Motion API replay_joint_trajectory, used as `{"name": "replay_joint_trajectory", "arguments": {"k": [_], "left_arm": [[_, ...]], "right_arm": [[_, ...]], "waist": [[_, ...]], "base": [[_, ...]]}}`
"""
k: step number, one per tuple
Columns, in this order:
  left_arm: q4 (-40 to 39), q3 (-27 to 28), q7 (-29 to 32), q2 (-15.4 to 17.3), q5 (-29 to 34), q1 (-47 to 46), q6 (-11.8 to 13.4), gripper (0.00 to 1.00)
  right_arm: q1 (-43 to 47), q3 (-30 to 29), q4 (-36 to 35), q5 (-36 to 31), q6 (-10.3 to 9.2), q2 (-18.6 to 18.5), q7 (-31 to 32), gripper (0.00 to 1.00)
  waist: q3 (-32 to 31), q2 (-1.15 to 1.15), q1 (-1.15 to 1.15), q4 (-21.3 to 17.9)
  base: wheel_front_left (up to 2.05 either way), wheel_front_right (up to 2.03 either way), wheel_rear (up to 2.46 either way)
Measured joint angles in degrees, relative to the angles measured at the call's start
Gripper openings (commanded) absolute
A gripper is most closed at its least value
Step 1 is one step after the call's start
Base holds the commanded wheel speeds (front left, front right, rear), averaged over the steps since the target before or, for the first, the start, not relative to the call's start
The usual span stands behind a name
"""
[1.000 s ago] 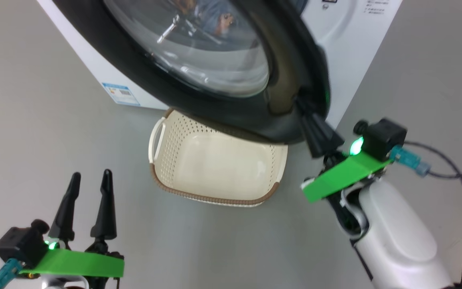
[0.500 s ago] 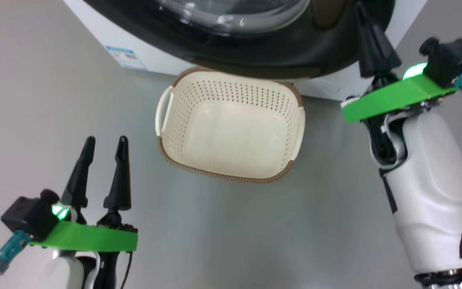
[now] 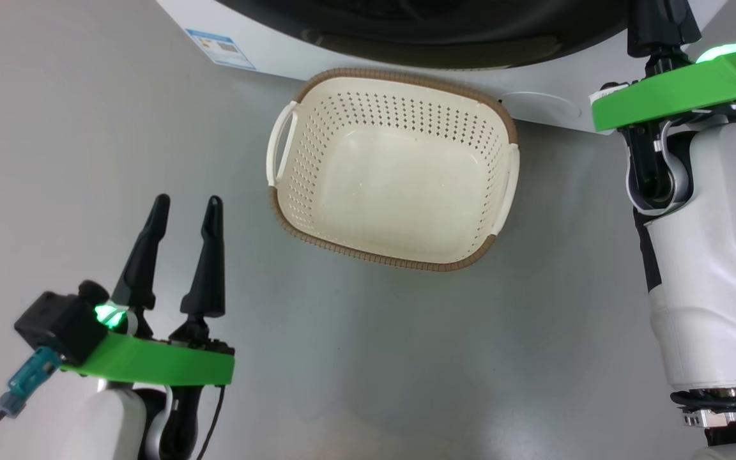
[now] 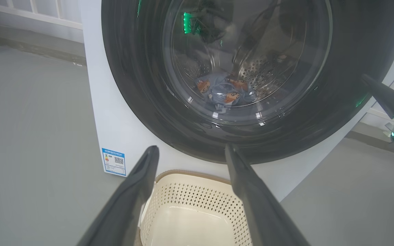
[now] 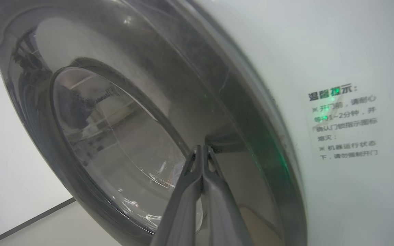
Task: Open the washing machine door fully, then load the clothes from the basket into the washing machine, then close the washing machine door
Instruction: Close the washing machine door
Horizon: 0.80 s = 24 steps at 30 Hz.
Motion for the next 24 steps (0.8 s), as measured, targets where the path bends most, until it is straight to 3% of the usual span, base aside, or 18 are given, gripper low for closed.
{"name": "replay_joint_trajectory", "arguments": {"k": [12,17,19,20,21,24], "left_arm": [[1.24,-0.43,0.0,0.52,0.01,-0.35,0.0,1.0],[3.6,0.32,0.0,1.12,0.14,1.05,0.0,1.0],[4.48,0.81,0.0,1.49,0.18,1.92,0.0,1.0],[4.95,1.08,0.0,1.67,0.18,2.3,0.0,1.0],[5.39,1.41,0.0,1.88,0.2,2.72,0.0,1.0],[6.92,2.16,0.0,2.15,0.53,4.25,-0.01,1.0]], "right_arm": [[2.0,4.19,-1.21,0.69,-0.04,-0.49,-0.01,0.02],[8.17,7.53,-1.2,1.21,-0.04,-0.42,0.0,0.48],[10.22,8.46,-1.22,1.42,-0.04,-0.4,-0.01,0.86],[11.2,8.76,-1.24,1.67,-0.04,-0.36,0.0,0.95],[12.24,9.03,-1.25,1.87,-0.04,-0.36,0.0,1.0],[15.4,9.64,-1.26,2.21,-0.04,-0.32,0.0,1.0]], "waist": [[-1.94,0.0,0.0,-0.23],[-4.28,0.0,0.0,-1.03],[-5.43,0.0,0.0,-1.42],[-6.03,0.0,0.0,-1.62],[-6.67,0.0,0.0,-1.83],[-8.6,0.0,0.0,-2.52]], "base": [[0.0,0.0,0.0],[0.0,0.0,0.0],[0.0,0.0,0.0],[0.0,0.0,0.0],[0.0,0.0,0.0],[0.0,0.0,0.0]]}}
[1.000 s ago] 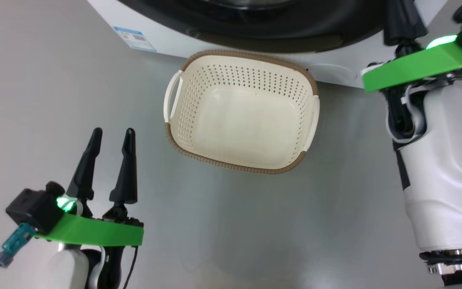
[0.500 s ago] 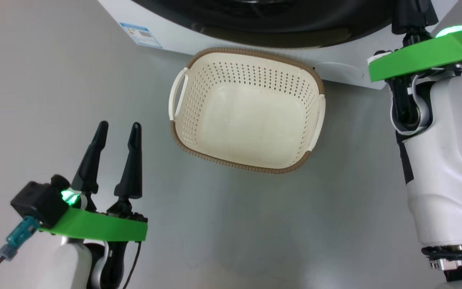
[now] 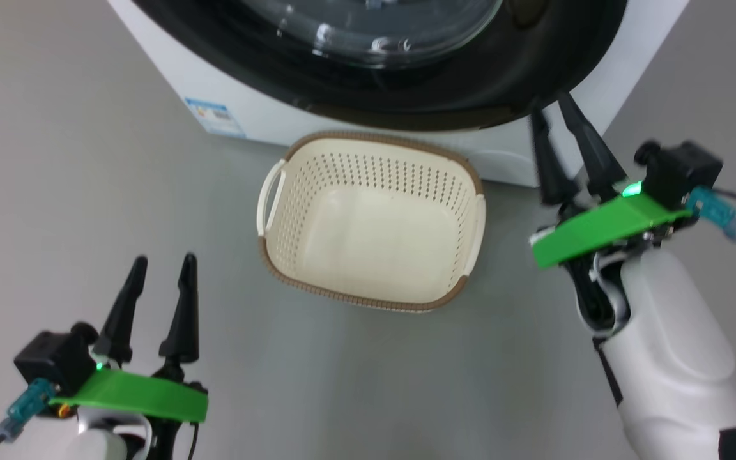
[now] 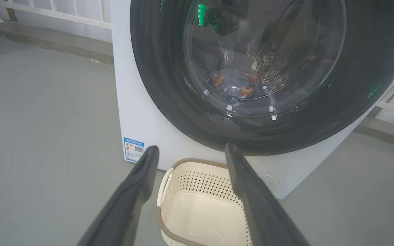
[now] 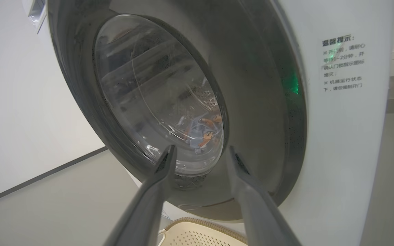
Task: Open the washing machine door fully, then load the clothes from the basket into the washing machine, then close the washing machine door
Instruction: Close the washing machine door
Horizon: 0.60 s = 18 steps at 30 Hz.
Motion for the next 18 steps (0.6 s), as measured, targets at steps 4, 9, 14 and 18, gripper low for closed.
{"name": "replay_joint_trajectory", "arguments": {"k": [4,9,14,18], "left_arm": [[1.99,1.01,0.0,0.36,-0.02,1.92,0.01,1.0],[3.13,1.66,0.01,1.29,0.05,3.77,0.0,1.0],[3.63,2.5,0.0,1.87,0.11,5.19,0.01,1.0],[4.04,3.22,0.01,2.33,0.12,6.35,0.01,1.0]], "right_arm": [[3.95,0.12,0.01,0.02,0.0,0.14,0.0,1.0],[9.15,-0.34,0.12,-0.01,0.0,0.22,0.0,1.0],[13.48,-2.1,-0.15,-0.22,0.0,0.38,0.0,1.0],[16.85,-3.2,-1.18,-0.6,0.0,0.52,0.0,1.0]], "waist": [[-2.57,0.0,0.0,-1.07],[-5.58,0.0,0.0,-2.73],[-8.1,0.0,0.0,-4.71],[-9.77,0.0,0.0,-6.47]], "base": [[0.0,0.0,0.0],[0.0,0.0,0.0],[0.0,0.0,0.0],[0.0,0.0,0.0]]}}
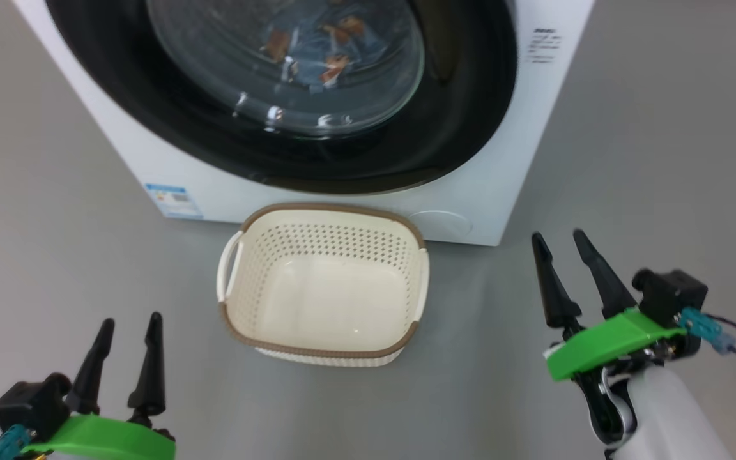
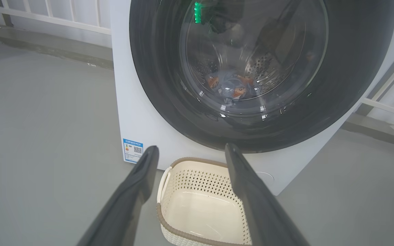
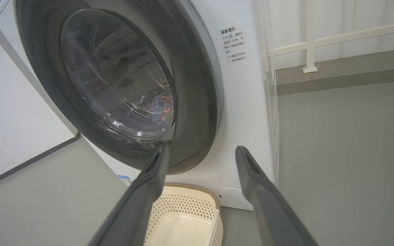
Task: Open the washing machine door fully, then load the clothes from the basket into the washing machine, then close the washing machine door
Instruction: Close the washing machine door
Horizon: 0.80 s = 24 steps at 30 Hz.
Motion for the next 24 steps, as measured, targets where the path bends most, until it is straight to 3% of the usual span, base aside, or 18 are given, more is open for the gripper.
{"name": "replay_joint_trajectory", "arguments": {"k": [24], "left_arm": [[1.18,3.55,0.0,1.27,1.53,5.49,-0.01,1.0]], "right_arm": [[10.9,-4.05,-2.26,-1.09,0.0,-1.77,0.0,1.0]], "waist": [[-6.35,0.0,0.0,-8.02]], "base": [[0.0,0.0,0.0]]}}
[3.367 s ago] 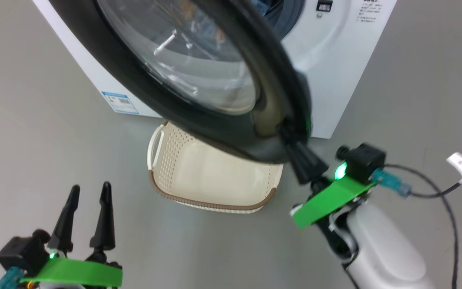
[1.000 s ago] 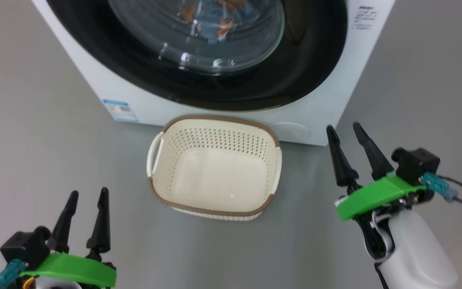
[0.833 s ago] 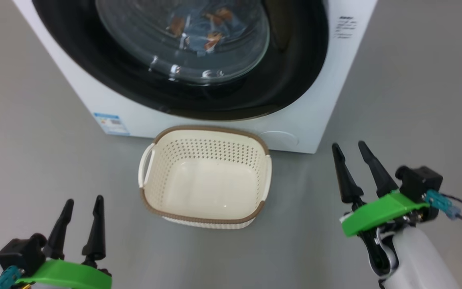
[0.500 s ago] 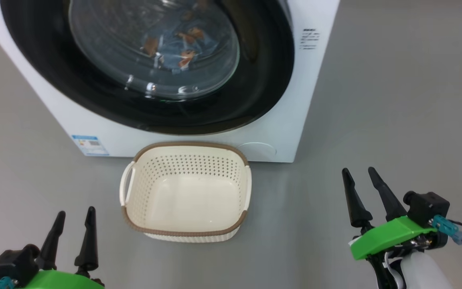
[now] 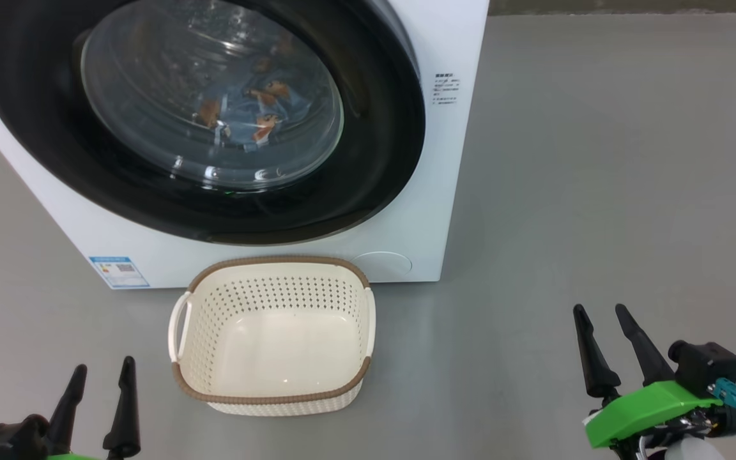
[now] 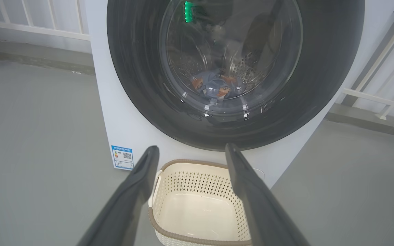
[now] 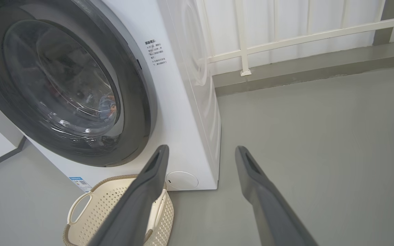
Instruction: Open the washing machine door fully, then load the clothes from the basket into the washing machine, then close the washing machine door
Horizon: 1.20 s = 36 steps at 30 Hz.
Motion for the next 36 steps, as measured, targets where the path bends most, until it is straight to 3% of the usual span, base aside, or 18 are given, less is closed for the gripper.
{"name": "replay_joint_trajectory", "arguments": {"k": [36], "left_arm": [[0.89,2.91,0.0,-0.12,1.9,2.45,0.0,1.0]], "right_arm": [[5.7,-2.74,-2.09,0.01,0.0,-0.03,0.0,1.0]], "waist": [[-2.06,0.0,0.0,-2.23]], "base": [[0.0,0.0,0.0]]}}
